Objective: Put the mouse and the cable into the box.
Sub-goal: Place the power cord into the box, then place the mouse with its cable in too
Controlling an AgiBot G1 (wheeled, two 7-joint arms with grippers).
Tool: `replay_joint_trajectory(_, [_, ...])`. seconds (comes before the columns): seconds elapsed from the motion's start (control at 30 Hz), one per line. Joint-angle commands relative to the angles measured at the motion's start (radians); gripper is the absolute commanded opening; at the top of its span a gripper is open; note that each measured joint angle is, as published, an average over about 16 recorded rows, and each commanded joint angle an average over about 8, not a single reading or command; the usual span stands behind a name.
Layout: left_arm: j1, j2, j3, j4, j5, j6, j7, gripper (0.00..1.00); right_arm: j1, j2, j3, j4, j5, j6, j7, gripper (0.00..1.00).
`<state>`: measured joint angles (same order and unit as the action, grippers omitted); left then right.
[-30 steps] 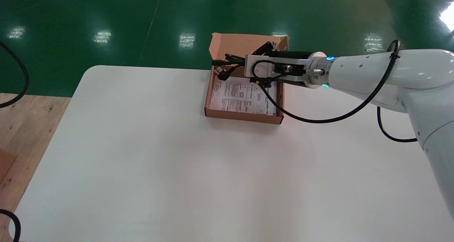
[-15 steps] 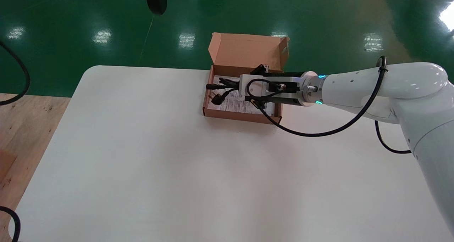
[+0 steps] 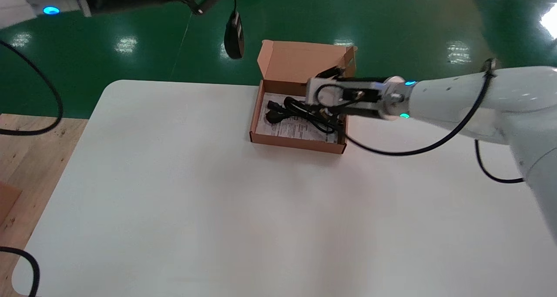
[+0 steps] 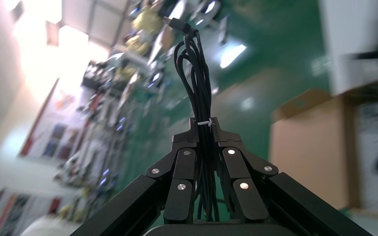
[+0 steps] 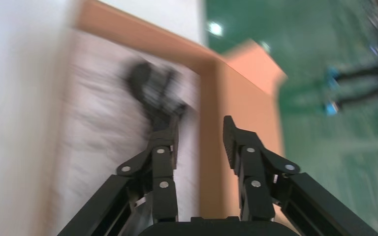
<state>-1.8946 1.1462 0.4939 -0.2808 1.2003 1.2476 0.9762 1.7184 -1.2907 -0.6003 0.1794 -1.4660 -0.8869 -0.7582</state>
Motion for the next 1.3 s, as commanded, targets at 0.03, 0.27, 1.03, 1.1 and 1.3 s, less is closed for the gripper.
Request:
replay_joint_trajectory(0.03, [0.003,0.026,0.012,0.022,0.011,0.019,0.009,0.00,0.018,0.017,0.006,-0.020,0.013,0.007,0.003,1.00])
replay_joint_trajectory(0.27, [0.049,0.126,0.022,0.148,0.012,0.024,0.017,0.00,0.081,0.178,0.023,-0.052,0.034,-0.109,-0.014,1.00])
replay_joint_trajectory(1.03, [0.252,0.223,0.118,0.155,0.021,-0.332,-0.478,0.65,0.116,0.409,0.004,-0.061,-0.001,-0.212,-0.039,1.00])
replay_joint_trajectory(1.1, [0.255,0.223,0.133,0.144,0.027,-0.342,-0.518,0.90,0.115,0.415,0.006,-0.058,0.002,-0.223,-0.041,1.00])
replay_joint_trajectory(1.3, [0.261,0.221,0.157,0.121,0.034,-0.358,-0.562,1.00,0.111,0.429,0.011,-0.050,0.012,-0.255,-0.047,1.00])
